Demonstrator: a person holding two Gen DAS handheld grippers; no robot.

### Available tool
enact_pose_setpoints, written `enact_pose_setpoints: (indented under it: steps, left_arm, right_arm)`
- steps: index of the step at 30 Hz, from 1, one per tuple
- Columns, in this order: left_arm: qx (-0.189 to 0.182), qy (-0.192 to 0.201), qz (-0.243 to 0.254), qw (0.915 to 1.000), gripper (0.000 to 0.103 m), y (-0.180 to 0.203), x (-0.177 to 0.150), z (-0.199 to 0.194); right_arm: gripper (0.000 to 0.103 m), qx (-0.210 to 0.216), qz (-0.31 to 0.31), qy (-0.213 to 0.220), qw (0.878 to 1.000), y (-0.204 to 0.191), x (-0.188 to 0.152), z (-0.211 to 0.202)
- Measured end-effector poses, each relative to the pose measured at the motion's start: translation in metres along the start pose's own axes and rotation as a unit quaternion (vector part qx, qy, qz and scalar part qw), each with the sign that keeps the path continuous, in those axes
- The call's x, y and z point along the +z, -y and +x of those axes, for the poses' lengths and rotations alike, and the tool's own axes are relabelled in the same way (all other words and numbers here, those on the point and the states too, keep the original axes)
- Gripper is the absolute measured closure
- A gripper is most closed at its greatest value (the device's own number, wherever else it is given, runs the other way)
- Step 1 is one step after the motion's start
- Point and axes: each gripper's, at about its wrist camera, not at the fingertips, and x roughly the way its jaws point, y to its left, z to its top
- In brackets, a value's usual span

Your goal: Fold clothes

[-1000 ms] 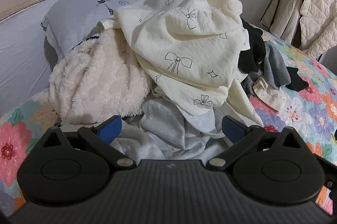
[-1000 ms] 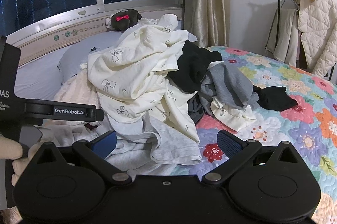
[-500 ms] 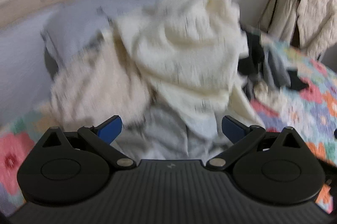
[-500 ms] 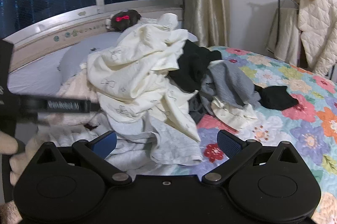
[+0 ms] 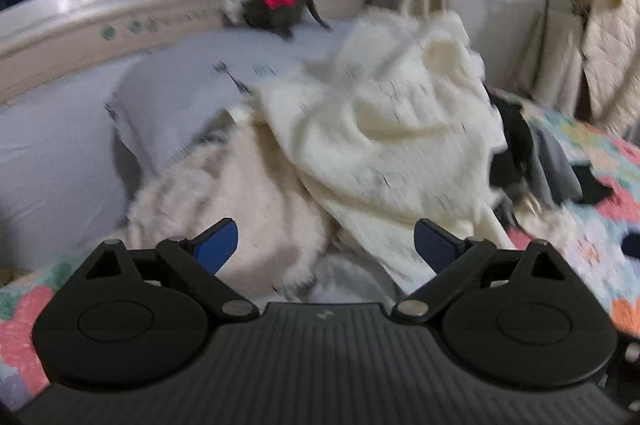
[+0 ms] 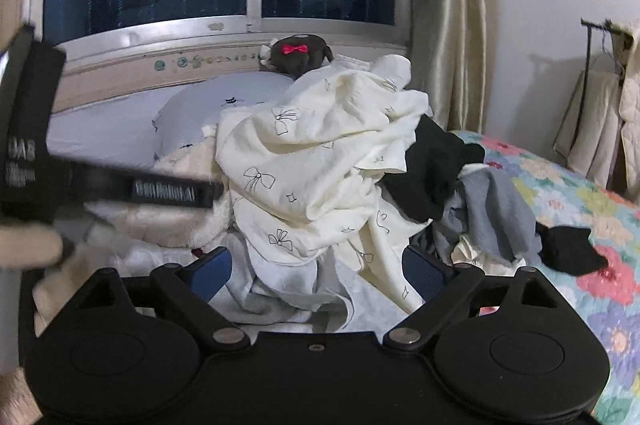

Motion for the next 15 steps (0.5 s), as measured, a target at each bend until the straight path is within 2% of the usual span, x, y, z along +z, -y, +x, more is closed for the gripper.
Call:
enact_pose_setpoints:
  steps: [2,5,8,10,11,13,14,15]
  left_arm:
    - [-0.016,0.012,-0.015,0.9997,0.009,-0.005,0.005,-0.001]
    - [-0.051,0.007,-0.026,0.9983,0.01,-0.006,0.015,0.014]
    - [-0.046,0.009,-0.024,0.9986,0.01,-0.002,0.018,0.031]
    - [-0.043,0.004,-0.024,0.9988,0.01,0.001,0.014,0.042]
    - [-0.046,0.001,-0.026,0.9986,0.01,0.001,0.011,0.046]
    - [-0.054,-0.009,-0.027,0.9982,0.01,0.0,0.005,0.052]
    - [-0.055,-0.013,-0.026,0.9981,0.01,0.0,0.003,0.053]
    - [-0.055,-0.017,-0.024,0.998,0.01,0.0,0.001,0.054]
  right_arm:
    - [0.008,0.005,-0.015,0.007,1.0,-0.002,0.001,0.003]
    - [0.008,0.019,-0.048,0.025,0.998,-0.005,0.012,0.025]
    - [0.008,0.019,-0.065,0.028,0.997,-0.005,0.024,0.062]
    - [0.012,0.011,-0.073,0.018,0.997,-0.005,0.029,0.093]
    - [0.021,0.013,-0.069,0.007,0.997,-0.002,0.029,0.106]
    - [0.049,0.02,-0.055,-0.016,0.998,0.004,0.029,0.131]
    - [0.072,0.028,-0.038,-0.029,0.998,0.008,0.029,0.14]
    - [0.084,0.037,-0.025,-0.029,0.999,0.011,0.028,0.141]
